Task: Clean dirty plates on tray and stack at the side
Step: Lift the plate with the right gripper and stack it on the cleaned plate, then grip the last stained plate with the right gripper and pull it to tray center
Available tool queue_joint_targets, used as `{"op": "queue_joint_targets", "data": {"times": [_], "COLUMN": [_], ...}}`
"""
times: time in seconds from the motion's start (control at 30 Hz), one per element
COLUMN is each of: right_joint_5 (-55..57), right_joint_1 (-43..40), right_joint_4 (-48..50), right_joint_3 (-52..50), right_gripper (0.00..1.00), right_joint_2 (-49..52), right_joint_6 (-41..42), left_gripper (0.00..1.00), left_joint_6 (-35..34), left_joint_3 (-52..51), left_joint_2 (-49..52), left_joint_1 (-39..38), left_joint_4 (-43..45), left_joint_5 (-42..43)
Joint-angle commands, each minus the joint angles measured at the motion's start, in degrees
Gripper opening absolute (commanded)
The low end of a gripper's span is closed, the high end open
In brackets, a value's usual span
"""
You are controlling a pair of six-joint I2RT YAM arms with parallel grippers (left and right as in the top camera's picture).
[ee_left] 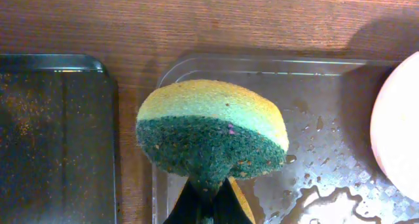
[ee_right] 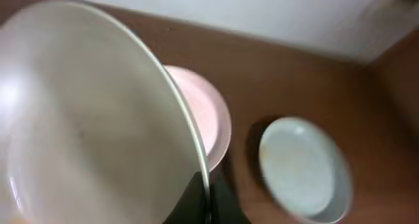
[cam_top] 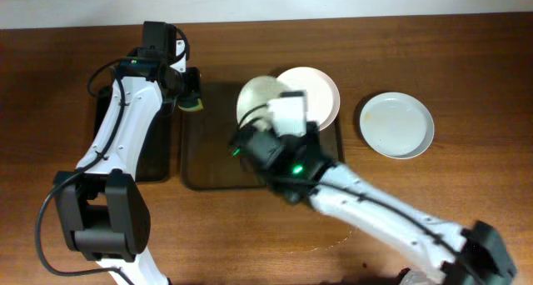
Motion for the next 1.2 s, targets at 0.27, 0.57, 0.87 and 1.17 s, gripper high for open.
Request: {"op": "queue_joint_targets", "data": {"times": [0.27, 0.57, 0.87, 1.17], "right_joint_5": [-43.12, -57.48, -52.57, -48.85], "right_joint_1": [-59.08, -62.49, -35.67, -27.1], "right_joint_4": [-11.08, -4.66, -0.9, -3.41], "right_joint_3": [-2.23, 1.05, 7.58, 7.41], "right_gripper": [0.04, 0.6, 0.48, 0.2], "right_joint_2": [-2.03, 13.97, 18.84, 27.1], "right_joint_6": [-1.38, -8.98, 6.67, 12.35], "left_gripper": [0.0, 0.0, 0.01, 0.01], "left_joint_6": [0.92, 0.92, 0.9, 0.9], "left_joint_3": [-0.44, -0.44, -0.44, -0.44], "left_joint_2": [0.55, 0.55, 0.55, 0.55], "left_joint_1": [-0.02, -0.02, -0.04, -0.07], "left_joint_4": [1.9, 2.93, 2.91, 2.73], "left_joint_5": [0.87, 0.85, 0.87, 1.9]}}
